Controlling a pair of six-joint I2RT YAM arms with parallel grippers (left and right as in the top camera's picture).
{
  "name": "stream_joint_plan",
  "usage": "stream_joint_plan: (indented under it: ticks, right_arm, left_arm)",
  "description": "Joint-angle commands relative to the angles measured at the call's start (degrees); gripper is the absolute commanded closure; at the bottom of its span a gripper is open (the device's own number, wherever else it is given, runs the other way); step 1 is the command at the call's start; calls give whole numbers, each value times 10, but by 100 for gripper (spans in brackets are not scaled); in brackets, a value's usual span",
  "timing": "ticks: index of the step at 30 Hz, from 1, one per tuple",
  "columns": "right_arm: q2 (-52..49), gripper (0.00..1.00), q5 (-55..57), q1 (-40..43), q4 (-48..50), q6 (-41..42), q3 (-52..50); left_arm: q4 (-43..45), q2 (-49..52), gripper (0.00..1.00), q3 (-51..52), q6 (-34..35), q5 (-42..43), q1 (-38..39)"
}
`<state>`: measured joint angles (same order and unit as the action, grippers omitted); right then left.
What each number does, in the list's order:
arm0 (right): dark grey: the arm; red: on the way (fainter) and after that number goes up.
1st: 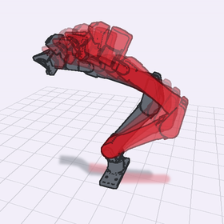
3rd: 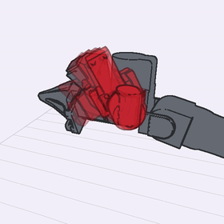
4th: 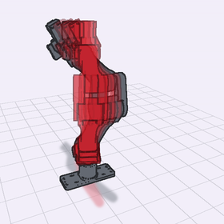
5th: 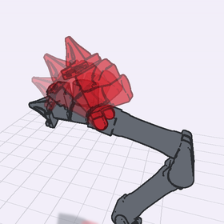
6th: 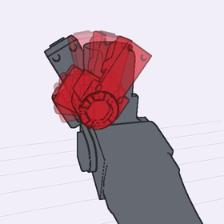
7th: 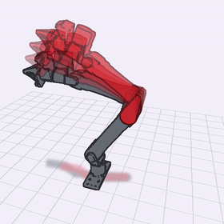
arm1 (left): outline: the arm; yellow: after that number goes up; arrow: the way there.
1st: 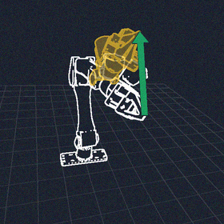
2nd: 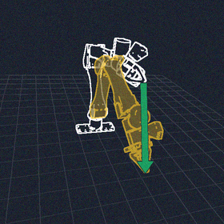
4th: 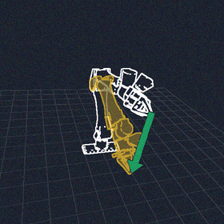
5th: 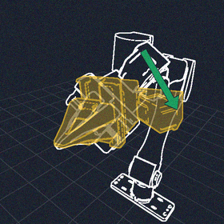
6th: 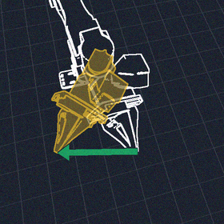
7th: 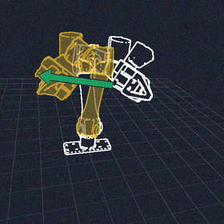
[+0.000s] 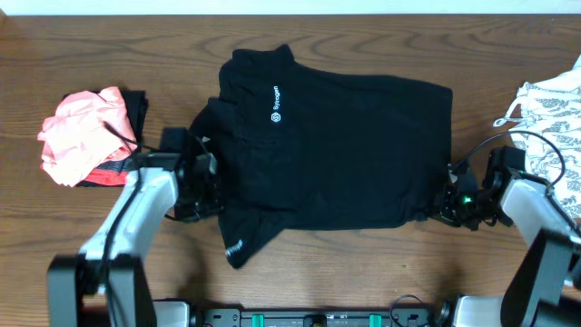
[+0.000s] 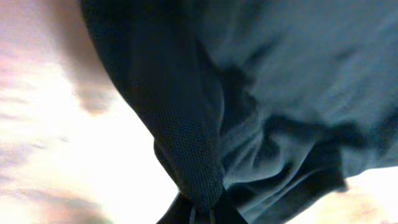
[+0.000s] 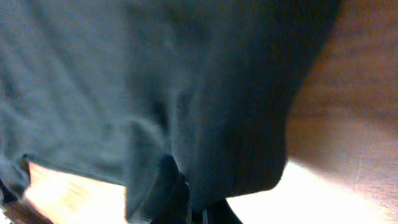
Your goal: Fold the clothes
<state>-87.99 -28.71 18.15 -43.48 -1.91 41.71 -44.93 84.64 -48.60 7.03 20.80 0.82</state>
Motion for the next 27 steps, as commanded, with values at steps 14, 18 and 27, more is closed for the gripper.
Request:
stream_joint_plan:
  ticks: [14,18,27]
  right_arm:
    - [73,99,50,23,85,88,26]
    - [73,99,79,30,107,116,26]
    - [72,99,138,31,138,129,26]
  left_arm:
    - [112,-46,94,-16,12,-10,-21]
    - [124,-46,94,-16,14,-15,-21]
    - [144,-46,94,-16,47,-76,-20]
